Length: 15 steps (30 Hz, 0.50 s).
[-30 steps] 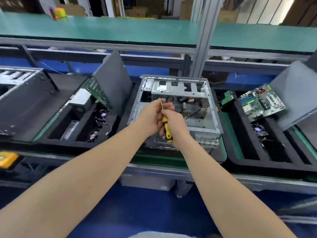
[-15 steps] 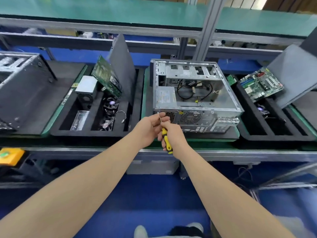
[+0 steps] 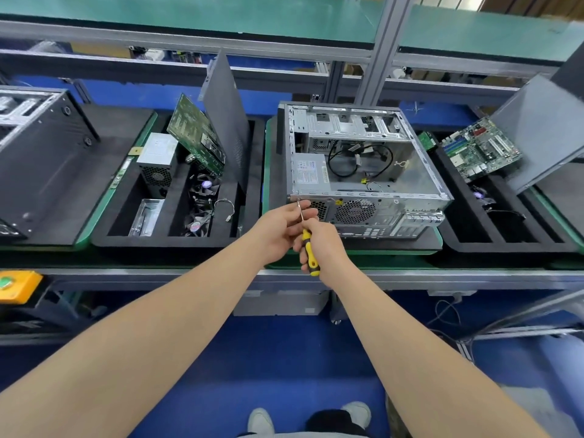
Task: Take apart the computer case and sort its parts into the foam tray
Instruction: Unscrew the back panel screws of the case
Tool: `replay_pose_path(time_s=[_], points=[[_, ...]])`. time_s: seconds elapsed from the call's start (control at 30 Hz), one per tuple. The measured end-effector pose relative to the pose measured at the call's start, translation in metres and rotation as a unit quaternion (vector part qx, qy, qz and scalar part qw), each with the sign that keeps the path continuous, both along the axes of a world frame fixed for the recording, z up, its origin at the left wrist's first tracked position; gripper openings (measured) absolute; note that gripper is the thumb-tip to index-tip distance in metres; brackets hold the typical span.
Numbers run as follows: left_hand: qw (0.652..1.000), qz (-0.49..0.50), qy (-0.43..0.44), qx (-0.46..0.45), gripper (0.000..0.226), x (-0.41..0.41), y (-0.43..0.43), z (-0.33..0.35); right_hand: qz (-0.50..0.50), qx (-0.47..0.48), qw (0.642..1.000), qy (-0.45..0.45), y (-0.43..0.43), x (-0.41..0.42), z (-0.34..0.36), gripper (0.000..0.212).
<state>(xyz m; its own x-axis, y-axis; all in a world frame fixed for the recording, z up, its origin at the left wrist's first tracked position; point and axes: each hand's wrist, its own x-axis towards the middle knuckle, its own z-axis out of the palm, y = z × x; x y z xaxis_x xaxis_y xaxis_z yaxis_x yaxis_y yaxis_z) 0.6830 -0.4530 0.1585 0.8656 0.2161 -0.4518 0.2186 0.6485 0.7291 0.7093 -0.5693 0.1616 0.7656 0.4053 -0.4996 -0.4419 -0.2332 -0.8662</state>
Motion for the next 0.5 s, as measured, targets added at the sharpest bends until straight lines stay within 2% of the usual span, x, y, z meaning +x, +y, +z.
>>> replay_pose_path(time_s=[0.2,0.3,0.37,0.5], points=[[1.000,0.000,0.020,-0.009,0.025,0.001,-0.001,0.008,-0.004,0.014,1.000,0.026,0.000,0.002,0.004,0.030],[0.999,-0.004,0.028,-0.021,0.025,0.001,0.003,0.008,-0.021,0.104,0.989,0.100,0.001,0.002,0.005,0.025],[0.999,-0.015,0.030,-0.024,0.027,0.002,0.006,0.008,-0.030,0.186,0.968,0.167,0.002,0.000,0.006,0.026],[0.997,-0.040,0.051,-0.032,0.032,0.003,0.009,0.011,-0.050,0.325,0.896,0.300,0.006,-0.006,0.008,0.040]])
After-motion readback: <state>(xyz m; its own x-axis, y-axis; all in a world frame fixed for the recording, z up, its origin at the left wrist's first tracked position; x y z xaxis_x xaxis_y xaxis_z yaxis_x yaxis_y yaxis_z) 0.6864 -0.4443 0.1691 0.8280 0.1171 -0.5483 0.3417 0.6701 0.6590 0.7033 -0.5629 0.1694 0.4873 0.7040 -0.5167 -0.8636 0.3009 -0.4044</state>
